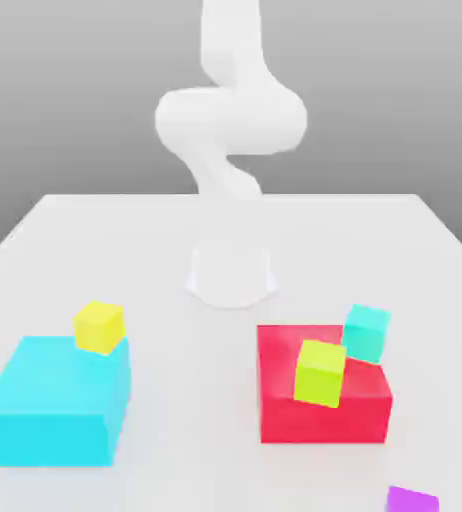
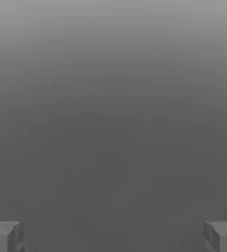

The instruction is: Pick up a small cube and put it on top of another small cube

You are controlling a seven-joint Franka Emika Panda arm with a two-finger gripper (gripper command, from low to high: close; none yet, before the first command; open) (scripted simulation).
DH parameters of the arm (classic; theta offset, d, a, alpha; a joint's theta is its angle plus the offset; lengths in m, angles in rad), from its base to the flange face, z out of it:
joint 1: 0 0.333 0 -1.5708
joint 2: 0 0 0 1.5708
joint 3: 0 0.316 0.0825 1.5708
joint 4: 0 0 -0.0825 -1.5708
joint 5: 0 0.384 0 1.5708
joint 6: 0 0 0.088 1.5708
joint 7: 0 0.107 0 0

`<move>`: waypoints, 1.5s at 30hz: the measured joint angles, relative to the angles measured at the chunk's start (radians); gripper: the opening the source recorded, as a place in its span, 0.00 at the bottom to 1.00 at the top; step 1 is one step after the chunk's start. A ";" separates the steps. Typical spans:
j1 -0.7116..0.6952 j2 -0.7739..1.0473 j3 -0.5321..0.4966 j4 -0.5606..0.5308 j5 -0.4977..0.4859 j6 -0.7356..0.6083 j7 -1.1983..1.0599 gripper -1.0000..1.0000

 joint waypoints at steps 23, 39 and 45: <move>0.279 0.836 -0.029 0.087 0.138 0.190 -0.726 0.50; 0.327 1.272 -0.002 0.146 0.017 0.387 -0.877 0.00; 0.330 1.213 -0.005 0.133 0.013 0.340 -0.875 0.00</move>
